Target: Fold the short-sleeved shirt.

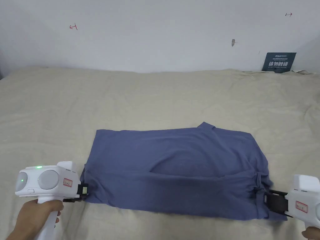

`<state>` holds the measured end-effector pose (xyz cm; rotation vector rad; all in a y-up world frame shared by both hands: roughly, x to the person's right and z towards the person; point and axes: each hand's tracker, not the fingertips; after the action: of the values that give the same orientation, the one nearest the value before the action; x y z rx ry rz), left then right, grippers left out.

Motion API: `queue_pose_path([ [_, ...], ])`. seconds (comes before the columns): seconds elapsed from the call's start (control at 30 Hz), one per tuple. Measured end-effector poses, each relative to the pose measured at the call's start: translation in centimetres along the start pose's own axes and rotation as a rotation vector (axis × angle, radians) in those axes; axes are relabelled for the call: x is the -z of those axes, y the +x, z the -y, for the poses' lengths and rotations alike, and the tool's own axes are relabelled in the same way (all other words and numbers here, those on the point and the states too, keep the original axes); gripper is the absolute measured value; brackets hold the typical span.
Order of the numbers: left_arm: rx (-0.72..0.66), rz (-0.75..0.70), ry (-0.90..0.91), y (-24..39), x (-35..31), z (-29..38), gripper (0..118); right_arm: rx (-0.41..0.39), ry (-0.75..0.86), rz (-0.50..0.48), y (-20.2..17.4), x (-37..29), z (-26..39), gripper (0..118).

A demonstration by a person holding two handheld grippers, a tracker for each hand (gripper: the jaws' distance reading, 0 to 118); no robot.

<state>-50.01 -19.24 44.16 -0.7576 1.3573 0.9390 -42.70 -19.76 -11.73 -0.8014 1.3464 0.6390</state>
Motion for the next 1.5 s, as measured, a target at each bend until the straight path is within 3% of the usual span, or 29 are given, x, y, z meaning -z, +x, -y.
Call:
queue_pose_path([
  [0.03, -0.001, 0.003, 0.001, 0.0, -0.1, 0.0, 5, 0.008, -0.011, 0.007, -0.1, 0.7, 0.2, 97],
  [0.07, -0.003, 0.005, 0.002, 0.0, -0.2, 0.0, 5, 0.011, 0.001, 0.014, -0.3, 1.4, 0.3, 101],
  [0.2, -0.003, 0.012, 0.007, 0.3, -0.6, 0.2, 5, 0.011, -0.048, 0.038, -0.3, 4.2, 0.5, 101],
  [0.27, -0.001, 0.014, 0.005, 0.4, -0.7, 0.3, 5, 0.012, -0.067, 0.048, -0.8, 4.7, 0.9, 94],
  [0.43, -0.003, 0.016, 0.007, 0.4, -1.0, 0.5, 5, 0.067, -0.120, 0.009, 0.2, 6.6, 1.4, 35],
  [0.47, -0.003, 0.015, 0.006, 0.2, -0.8, 0.3, 5, 0.095, -0.129, -0.018, 0.5, 6.9, 1.5, 7],
  [0.53, -0.006, 0.012, 0.008, 0.2, -0.8, 0.4, 5, 0.156, -0.110, -0.064, 0.4, 6.2, 2.0, 7],
  [0.63, -0.019, 0.014, 0.015, 0.0, -0.9, 0.6, 5, 0.099, -0.074, -0.046, -0.2, 4.7, 2.0, 6],
  [0.77, -0.059, 0.017, 0.036, -0.7, -1.5, 1.3, 5, 0.118, -0.026, -0.101, 0.3, 1.4, 2.2, 6],
  [1.0, -0.093, 0.060, 0.061, -1.8, -4.6, 4.1, 5, 0.078, 0.052, -0.143, 0.6, -6.1, 3.4, 6],
  [1.33, -0.125, 0.087, 0.032, -4.1, -8.6, 12.0, 5, 0.117, 0.017, -0.183, 2.4, -11.2, 9.2, 6],
  [1.5, -0.150, 0.063, -0.042, -4.4, -6.5, 15.3, 5, 0.114, -0.057, -0.150, 2.4, -9.1, 12.2, 6],
])
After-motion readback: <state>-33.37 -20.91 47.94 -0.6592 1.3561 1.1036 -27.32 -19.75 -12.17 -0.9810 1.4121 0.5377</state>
